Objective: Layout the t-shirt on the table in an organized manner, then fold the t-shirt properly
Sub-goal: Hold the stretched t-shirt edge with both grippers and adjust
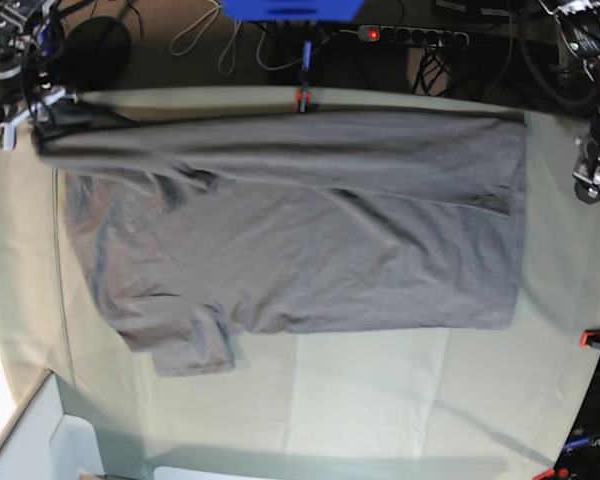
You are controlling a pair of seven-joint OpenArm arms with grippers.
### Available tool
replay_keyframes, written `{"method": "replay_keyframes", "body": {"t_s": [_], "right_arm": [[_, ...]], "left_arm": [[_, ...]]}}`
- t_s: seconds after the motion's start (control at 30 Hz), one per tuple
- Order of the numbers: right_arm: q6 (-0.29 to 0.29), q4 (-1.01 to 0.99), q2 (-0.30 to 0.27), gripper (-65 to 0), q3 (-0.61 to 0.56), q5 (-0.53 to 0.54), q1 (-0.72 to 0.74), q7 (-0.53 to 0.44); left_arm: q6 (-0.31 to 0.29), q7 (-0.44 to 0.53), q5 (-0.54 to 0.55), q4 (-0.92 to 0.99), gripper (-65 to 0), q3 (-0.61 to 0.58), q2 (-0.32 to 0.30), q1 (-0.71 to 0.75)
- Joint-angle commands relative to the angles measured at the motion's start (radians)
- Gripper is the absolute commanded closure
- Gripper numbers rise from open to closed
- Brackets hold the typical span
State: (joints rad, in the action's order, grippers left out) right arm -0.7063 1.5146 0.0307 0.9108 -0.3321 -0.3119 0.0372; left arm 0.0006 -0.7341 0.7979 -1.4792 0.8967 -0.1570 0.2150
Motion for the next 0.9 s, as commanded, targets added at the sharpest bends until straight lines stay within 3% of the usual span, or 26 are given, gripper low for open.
{"method": "replay_keyframes", "body": {"t_s": [0.0, 0.37, 0.53, 0.7, 0.77, 0.87], "right_arm": [[0.008, 0.011, -0.008, -28.1, 0.004, 0.018, -0.01, -0.026], [0.008, 0.019, 0.051, -28.1, -0.046, 0.018, -0.048, -0.027], [0.008, 0.019, 0.073, -28.1, -0.046, 0.018, -0.048, -0.027], [0.008, 0.019, 0.073, -28.1, -0.046, 0.018, -0.048, -0.027], [0.008, 0.019, 0.073, -28.1, -0.046, 0.018, -0.048, -0.027], [0.008, 0.019, 0.073, -28.1, -0.046, 0.018, -0.048, -0.027]], "left_arm": [[-0.006, -0.005, 0.015, -0.016, -42.3, 0.008, -0.006, -0.007], [-0.006, -0.091, -0.005, -0.005, -42.3, -0.035, 0.115, 0.028], [-0.006, -0.08, -0.079, -0.004, -42.3, -0.096, 0.116, 0.037], [-0.006, -0.089, -0.084, -0.004, -41.8, -0.098, 0.116, 0.041], [-0.006, -0.089, -0.085, -0.001, -38.0, -0.098, 0.116, 0.044], [-0.006, -0.081, -0.076, 0.059, -25.4, -0.096, 0.116, 0.048]]}}
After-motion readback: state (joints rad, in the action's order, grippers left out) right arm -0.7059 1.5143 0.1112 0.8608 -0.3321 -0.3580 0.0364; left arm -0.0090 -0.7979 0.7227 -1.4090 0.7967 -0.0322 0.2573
